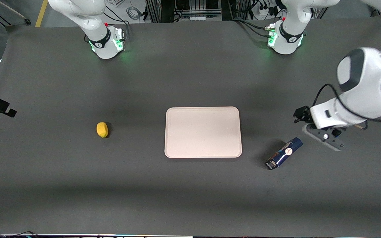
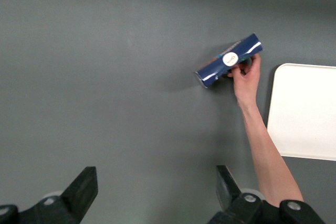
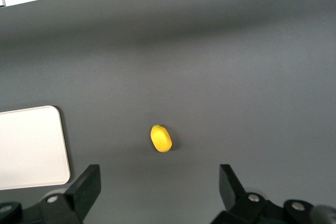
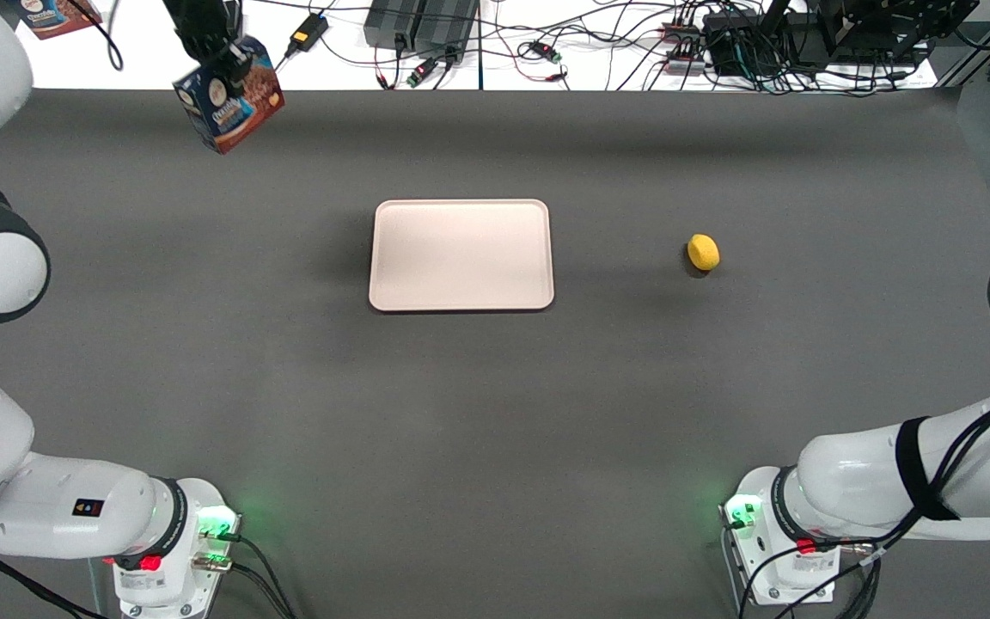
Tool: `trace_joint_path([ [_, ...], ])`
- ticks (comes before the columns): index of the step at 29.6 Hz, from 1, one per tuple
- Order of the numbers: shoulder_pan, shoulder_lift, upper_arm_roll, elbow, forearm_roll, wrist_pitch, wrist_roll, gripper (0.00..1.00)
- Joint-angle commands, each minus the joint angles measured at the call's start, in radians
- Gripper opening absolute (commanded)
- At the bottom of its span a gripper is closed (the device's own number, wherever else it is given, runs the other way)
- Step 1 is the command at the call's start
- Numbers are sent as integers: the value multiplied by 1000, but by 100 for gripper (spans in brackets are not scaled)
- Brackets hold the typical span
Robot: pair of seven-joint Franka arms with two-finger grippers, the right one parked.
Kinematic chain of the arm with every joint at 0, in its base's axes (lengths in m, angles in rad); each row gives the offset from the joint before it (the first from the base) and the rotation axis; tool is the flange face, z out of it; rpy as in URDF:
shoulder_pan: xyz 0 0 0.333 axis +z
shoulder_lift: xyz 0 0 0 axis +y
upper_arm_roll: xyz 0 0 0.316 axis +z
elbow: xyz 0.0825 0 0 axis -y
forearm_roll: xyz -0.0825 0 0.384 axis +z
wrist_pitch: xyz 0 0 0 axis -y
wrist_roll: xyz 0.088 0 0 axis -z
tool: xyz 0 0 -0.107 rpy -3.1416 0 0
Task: Place cookie box on tray
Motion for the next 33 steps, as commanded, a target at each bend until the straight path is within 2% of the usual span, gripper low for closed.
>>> trace_joint_path([
  [1,-2,12,-10,113,-25,-105,-18,2],
  [5,-4,6,-11,123,-72,-123,-80,1],
  [8,-5,-9,-30,117,-117,-125,-272,0],
  [15,-9,6,-221,103,-115,-96,-835,0],
  [19,-9,15,-300,51,-114,-27,-1030,0],
  [21,-9,12,-326,11,-96,10,-1052,4],
  [28,-9,8,-423,-213,33,241,-1173,1],
  [33,-9,26,-429,-368,90,451,-1194,1],
])
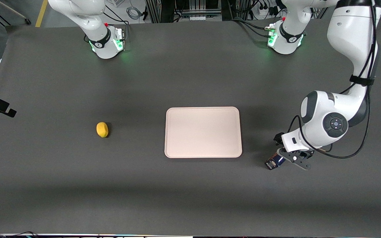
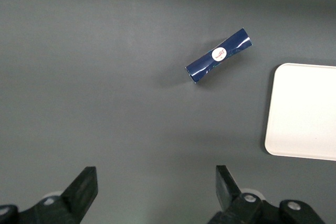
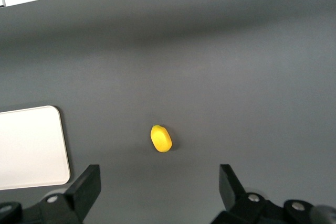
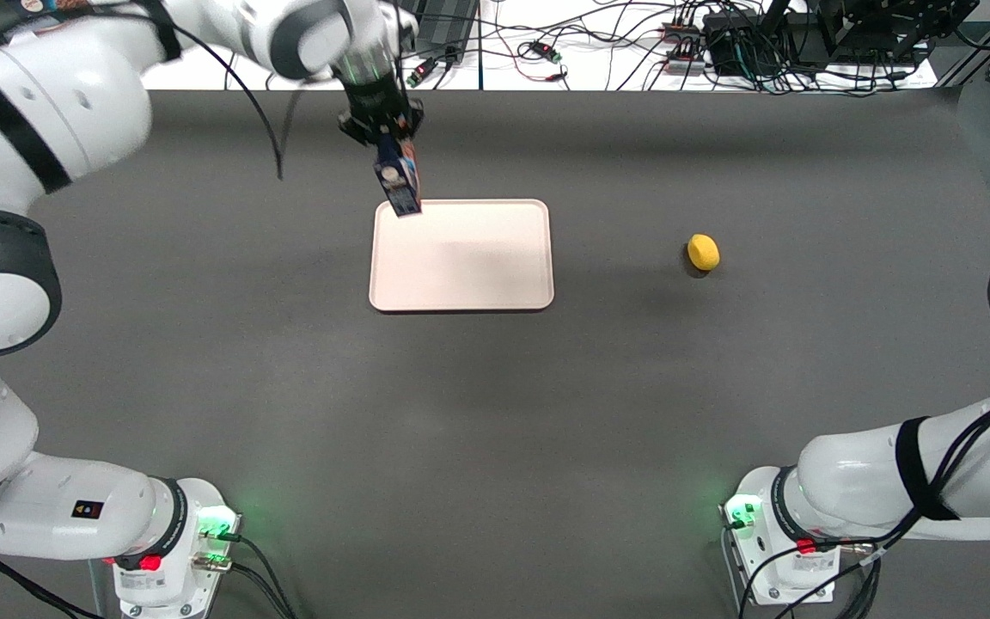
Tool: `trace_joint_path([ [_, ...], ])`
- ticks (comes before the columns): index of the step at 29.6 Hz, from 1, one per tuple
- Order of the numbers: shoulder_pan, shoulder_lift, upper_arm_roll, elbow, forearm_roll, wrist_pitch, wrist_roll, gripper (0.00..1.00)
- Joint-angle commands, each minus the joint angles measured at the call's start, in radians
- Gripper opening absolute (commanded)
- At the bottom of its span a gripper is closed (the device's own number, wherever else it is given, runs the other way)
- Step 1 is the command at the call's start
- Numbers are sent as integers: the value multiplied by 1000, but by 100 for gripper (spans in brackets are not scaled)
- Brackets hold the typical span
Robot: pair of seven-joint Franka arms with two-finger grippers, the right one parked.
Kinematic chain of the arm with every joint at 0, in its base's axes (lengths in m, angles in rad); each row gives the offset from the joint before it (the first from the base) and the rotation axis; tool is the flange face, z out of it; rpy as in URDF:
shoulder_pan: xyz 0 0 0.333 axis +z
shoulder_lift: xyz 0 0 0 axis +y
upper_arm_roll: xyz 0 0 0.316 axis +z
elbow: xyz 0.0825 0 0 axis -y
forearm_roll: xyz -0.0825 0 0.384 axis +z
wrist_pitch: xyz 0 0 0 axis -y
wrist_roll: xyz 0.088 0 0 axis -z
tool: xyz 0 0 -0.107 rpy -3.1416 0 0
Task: Place cookie box on tray
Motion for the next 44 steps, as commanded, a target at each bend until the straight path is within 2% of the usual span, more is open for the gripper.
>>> trace_joint_path([
  [1,13,-5,-10,-176,58,200,-45,1],
  [4,10,28,-10,-197,91,242,-48,1],
  [9,8,96,-12,-226,277,286,-135,1],
  [12,7,145,-12,-228,347,318,-196,0],
  [20,7,218,-9,-228,380,390,-218,1],
  [24,8,240,-9,-225,443,392,-218,1],
  [28,8,255,-7,-222,452,394,-218,3],
  [30,8,258,-7,-220,452,394,-218,12],
  [31,8,260,-7,-219,452,397,-218,26],
  [32,8,263,-6,-217,452,398,-218,55],
  [33,10,266,-6,-217,450,400,-218,89],
  [34,10,265,-4,-217,452,400,-218,100],
  [44,19,239,-6,-200,450,378,-199,100],
])
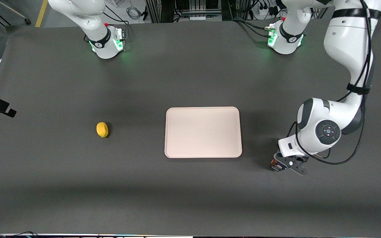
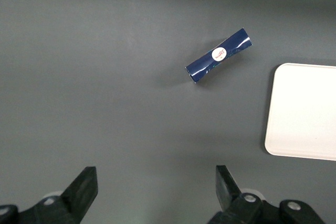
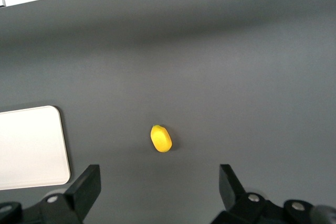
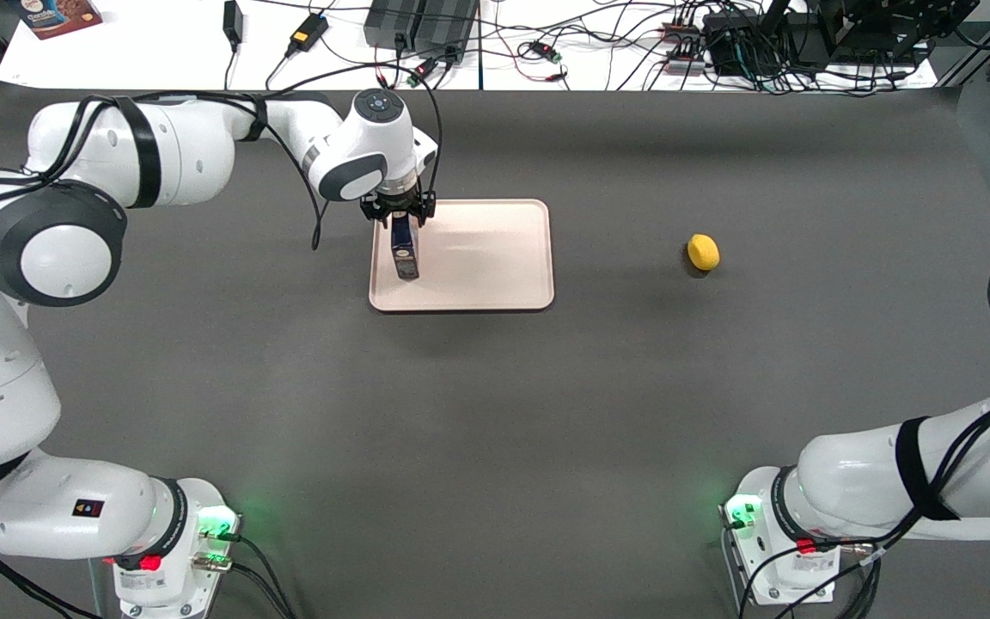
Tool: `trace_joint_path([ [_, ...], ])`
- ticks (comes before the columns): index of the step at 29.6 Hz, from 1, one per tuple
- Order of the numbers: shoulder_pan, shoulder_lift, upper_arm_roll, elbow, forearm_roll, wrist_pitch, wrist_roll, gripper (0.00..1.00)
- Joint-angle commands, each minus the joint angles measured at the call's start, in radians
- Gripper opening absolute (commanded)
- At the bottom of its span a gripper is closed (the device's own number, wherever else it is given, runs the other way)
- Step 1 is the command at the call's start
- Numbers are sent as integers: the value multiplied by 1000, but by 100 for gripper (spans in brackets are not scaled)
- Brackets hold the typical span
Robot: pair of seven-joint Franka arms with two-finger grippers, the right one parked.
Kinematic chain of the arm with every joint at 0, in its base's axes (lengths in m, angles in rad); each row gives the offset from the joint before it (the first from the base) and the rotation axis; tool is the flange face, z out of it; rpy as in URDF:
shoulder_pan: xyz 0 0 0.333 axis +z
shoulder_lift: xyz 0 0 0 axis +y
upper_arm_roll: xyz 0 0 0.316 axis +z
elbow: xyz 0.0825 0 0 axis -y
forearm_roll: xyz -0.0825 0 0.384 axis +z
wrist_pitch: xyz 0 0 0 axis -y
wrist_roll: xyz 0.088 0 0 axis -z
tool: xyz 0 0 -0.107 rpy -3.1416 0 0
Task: Place cookie box on tray
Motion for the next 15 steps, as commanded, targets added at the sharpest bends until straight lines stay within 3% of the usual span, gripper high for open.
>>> trace_joint_path([
  [1,5,-29,-4,29,17,-22,-1,100],
  [6,10,-129,-10,29,-56,-91,112,100],
  [8,13,-178,-10,36,-152,-132,182,100],
  [9,15,-241,-2,44,-255,-167,275,100],
  [15,22,-420,81,67,-438,-344,586,100],
])
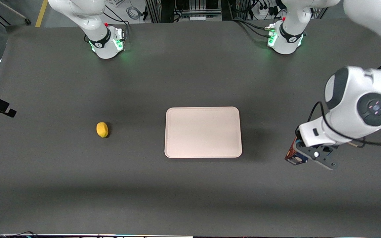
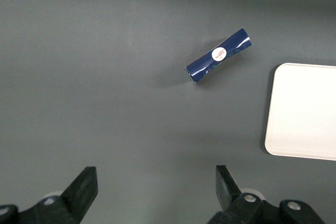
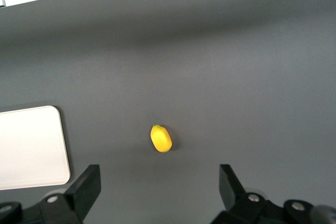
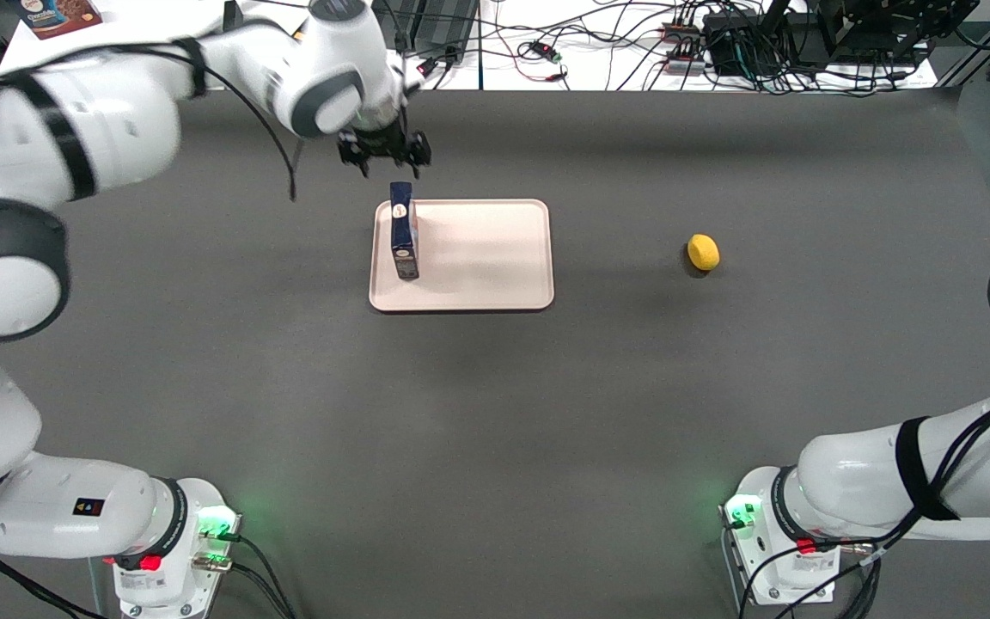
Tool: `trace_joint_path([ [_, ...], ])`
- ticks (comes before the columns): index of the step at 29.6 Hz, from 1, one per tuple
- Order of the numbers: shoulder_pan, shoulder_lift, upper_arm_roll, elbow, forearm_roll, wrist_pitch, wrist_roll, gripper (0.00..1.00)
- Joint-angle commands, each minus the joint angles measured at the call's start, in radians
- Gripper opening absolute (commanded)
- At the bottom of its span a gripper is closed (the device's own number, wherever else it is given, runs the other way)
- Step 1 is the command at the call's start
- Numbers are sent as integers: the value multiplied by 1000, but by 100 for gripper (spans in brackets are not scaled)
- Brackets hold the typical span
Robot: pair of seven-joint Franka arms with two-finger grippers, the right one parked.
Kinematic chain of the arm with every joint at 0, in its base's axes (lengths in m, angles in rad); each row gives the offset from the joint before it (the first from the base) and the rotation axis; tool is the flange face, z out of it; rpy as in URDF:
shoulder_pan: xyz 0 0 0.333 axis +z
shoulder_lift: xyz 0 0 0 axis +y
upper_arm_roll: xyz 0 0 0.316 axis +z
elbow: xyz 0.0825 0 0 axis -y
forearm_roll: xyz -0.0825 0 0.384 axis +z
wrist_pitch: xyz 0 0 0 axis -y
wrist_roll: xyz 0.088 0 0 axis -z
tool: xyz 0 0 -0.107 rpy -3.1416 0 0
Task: Place cookie box on tray
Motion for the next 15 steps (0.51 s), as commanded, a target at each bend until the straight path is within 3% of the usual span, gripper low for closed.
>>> trace_joint_path([
  [1,9,-211,87,-10,-154,-162,262,100],
  [10,9,-391,292,21,-263,-380,607,100],
  [15,9,-446,378,18,-271,-434,658,100],
])
